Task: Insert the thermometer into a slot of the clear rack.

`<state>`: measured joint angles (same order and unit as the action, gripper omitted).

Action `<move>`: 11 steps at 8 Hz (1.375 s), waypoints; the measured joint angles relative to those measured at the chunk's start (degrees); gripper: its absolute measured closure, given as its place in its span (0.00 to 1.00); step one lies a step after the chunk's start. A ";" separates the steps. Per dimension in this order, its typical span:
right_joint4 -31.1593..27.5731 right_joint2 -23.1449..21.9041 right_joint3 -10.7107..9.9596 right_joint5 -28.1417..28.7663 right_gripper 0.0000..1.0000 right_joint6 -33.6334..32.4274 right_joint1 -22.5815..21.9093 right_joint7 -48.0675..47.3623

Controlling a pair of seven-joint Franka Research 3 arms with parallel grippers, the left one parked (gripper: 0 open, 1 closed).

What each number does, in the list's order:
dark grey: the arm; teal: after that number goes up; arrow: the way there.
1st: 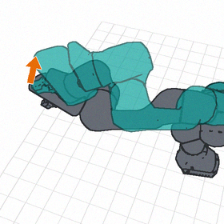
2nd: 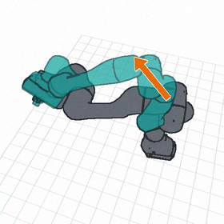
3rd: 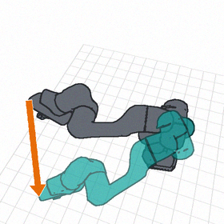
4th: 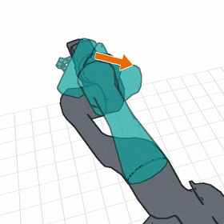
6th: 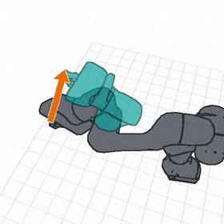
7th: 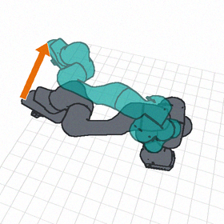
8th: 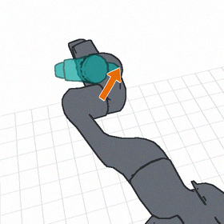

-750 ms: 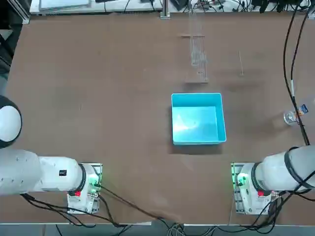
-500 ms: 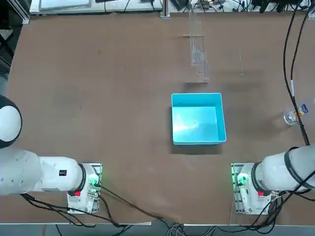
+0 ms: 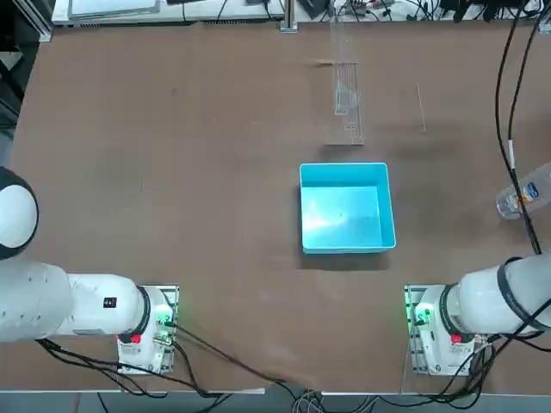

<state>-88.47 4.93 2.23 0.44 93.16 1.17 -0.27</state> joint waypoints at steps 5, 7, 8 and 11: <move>-7.70 1.76 -0.21 -0.30 0.00 15.52 1.97 0.08; -12.71 6.01 -0.26 -0.35 0.00 24.67 2.74 0.08; -13.04 8.95 -0.26 -0.35 0.00 27.55 3.00 0.08; -13.04 16.02 -0.26 -0.35 0.00 32.28 3.26 0.06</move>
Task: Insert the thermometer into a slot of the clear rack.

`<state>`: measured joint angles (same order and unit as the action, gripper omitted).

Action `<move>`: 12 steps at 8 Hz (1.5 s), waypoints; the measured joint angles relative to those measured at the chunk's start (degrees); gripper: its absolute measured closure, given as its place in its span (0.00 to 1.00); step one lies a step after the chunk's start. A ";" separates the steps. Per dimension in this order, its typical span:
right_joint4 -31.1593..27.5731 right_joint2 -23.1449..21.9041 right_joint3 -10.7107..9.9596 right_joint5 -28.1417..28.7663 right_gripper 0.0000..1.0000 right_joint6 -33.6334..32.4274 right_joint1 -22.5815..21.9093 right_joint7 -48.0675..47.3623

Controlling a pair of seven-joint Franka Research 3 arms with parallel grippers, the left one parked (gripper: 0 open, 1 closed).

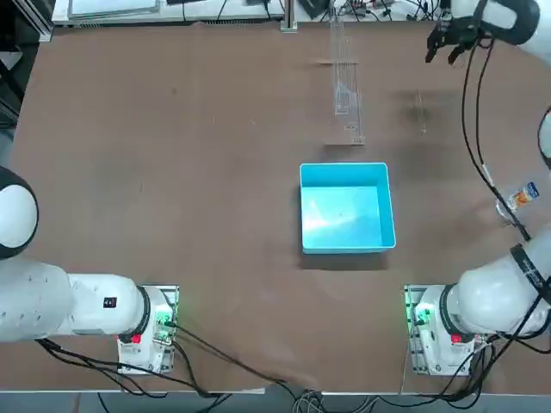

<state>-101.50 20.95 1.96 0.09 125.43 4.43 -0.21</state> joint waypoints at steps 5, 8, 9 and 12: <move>0.02 9.83 -0.01 0.00 0.04 5.45 0.26 0.02; 0.09 12.23 -0.01 -0.02 0.06 7.78 0.33 0.42; 0.09 12.83 -0.01 -0.03 0.06 8.40 0.48 0.70; 0.09 14.94 -0.03 -0.40 0.11 10.64 1.31 1.79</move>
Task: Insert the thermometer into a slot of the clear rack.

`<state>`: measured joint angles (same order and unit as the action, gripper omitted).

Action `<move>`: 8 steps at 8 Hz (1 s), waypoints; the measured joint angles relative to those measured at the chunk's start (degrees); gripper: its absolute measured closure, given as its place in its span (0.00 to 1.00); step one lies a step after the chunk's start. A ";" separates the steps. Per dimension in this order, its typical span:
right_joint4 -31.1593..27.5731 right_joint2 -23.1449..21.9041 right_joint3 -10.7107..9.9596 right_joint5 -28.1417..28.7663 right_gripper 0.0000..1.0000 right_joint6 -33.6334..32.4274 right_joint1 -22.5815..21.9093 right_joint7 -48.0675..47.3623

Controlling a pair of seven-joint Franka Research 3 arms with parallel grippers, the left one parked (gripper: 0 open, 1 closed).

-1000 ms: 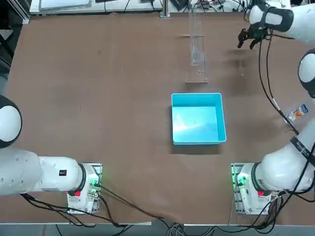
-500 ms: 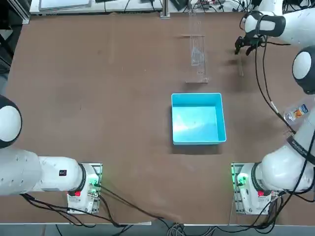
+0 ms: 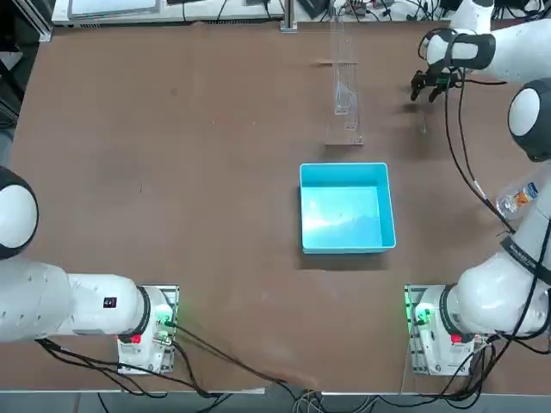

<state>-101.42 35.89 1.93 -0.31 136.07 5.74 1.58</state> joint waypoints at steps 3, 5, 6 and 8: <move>0.01 1.16 0.00 -0.30 0.18 0.55 0.02 0.61; 0.01 1.36 0.01 -0.37 0.30 0.56 0.02 0.86; 0.01 1.36 0.02 -0.40 0.39 0.56 0.02 0.97; 0.02 1.35 0.02 -1.04 0.53 0.57 0.02 1.05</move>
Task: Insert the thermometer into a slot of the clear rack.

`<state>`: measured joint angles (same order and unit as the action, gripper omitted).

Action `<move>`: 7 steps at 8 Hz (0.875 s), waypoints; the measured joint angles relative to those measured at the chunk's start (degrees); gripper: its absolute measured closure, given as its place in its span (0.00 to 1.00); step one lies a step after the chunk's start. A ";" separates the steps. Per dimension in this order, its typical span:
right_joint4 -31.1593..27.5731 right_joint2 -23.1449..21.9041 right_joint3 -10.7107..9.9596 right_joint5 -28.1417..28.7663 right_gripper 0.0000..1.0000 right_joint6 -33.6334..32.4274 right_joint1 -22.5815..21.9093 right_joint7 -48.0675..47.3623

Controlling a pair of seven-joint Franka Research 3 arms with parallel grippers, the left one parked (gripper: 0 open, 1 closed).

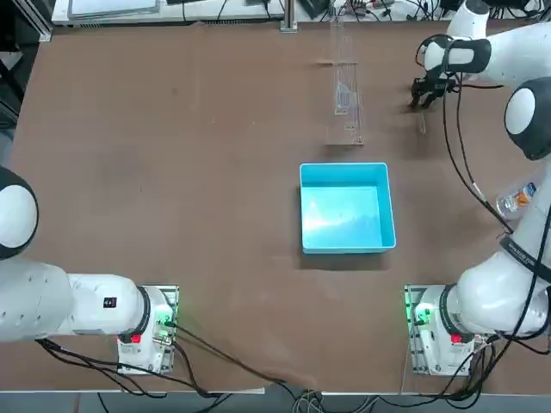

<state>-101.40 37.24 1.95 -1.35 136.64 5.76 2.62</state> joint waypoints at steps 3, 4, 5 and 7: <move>0.09 -0.13 0.05 -0.33 0.78 0.00 -0.05 0.06; 0.16 -0.15 0.31 -0.33 0.78 0.01 -0.16 0.06; 0.39 -0.36 0.66 -0.33 0.78 -0.01 -0.45 0.06; 0.71 -1.73 0.94 -0.33 0.78 -1.17 -0.82 0.06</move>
<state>-100.69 35.51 2.89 -1.68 135.47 4.94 2.68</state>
